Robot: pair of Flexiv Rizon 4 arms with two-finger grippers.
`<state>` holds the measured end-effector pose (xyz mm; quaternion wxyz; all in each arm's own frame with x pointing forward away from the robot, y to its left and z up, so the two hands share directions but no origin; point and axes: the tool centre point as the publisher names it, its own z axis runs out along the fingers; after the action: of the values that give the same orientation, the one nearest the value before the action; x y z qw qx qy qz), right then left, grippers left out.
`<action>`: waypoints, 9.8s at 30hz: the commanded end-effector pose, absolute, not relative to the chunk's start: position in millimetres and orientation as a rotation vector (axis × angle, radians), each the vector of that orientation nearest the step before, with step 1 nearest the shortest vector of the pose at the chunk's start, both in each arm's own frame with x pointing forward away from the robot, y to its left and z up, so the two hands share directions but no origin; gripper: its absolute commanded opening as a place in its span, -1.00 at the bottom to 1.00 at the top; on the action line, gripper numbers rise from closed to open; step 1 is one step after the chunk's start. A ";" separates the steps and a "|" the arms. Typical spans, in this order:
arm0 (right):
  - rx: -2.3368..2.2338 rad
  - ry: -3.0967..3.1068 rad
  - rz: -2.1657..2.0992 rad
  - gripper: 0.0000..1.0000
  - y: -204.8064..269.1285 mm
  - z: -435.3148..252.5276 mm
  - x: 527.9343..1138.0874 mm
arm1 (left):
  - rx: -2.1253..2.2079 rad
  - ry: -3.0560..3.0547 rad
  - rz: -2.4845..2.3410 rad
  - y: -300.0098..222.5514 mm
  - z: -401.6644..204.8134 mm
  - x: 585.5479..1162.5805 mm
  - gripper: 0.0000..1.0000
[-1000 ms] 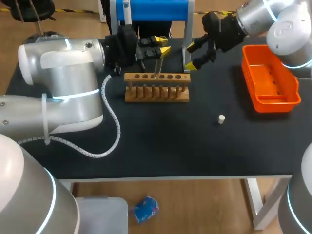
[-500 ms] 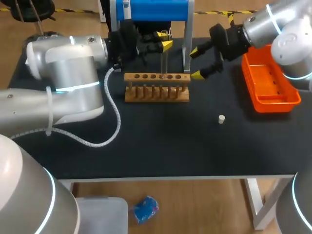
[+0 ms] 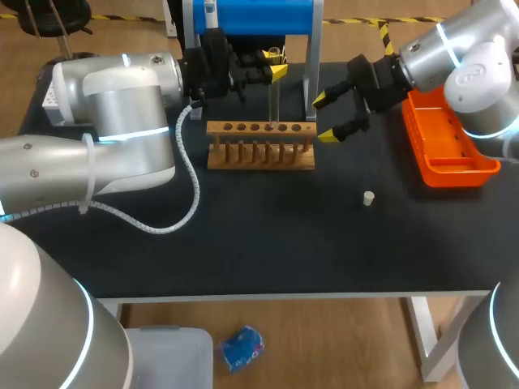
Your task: Invert the test tube, pick up the pipette, mount the tip to pipette, aspirate from beaker and dispense into the tube, eject the tip, return the pipette, and cap with the stopper.
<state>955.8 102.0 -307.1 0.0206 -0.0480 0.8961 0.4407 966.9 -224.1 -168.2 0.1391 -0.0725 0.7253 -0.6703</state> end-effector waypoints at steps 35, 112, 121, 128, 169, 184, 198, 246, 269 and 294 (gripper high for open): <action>-0.169 2.781 1.388 1.00 102.3 -312.4 963.3 | -0.251 2.124 -1.948 -219.5 -200.8 1002.8 -1.00; -0.169 2.781 1.388 1.00 102.3 -312.4 963.3 | -0.359 2.209 -1.938 -209.8 -279.3 1020.6 -1.00; -0.169 2.781 1.388 1.00 102.3 -312.4 963.3 | -0.365 2.217 -1.933 -209.6 -280.7 1018.5 -1.00; -0.169 2.781 1.388 1.00 102.3 -312.4 963.3 | -0.415 2.230 -1.886 -198.4 -271.3 1016.8 1.00; -0.169 2.781 1.388 1.00 102.3 -312.4 963.3 | -0.725 2.246 -1.578 -78.3 -220.4 963.7 1.00; -0.169 2.613 1.725 1.00 78.1 -294.7 871.3 | -0.953 2.040 -1.474 48.3 -212.0 982.9 1.00; -0.314 2.429 2.011 1.00 83.3 -300.9 825.0 | -1.072 1.936 -1.305 131.0 -247.4 999.3 1.00; -0.445 2.312 2.180 1.00 85.5 -298.3 819.6 | -1.205 1.910 -1.143 236.4 -330.3 1103.6 1.00; -0.445 2.312 2.180 1.00 85.5 -298.3 819.6 | -1.230 1.869 -1.130 256.0 -351.1 1150.9 0.72; -0.445 2.312 2.180 1.00 85.5 -298.3 819.6 | -1.250 1.855 -1.119 260.8 -360.1 1157.0 -0.07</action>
<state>820.1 85.9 -298.1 -0.0339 -0.1383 0.7200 0.6792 1154.1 262.1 -356.9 0.3099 -0.4743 0.7062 -0.4246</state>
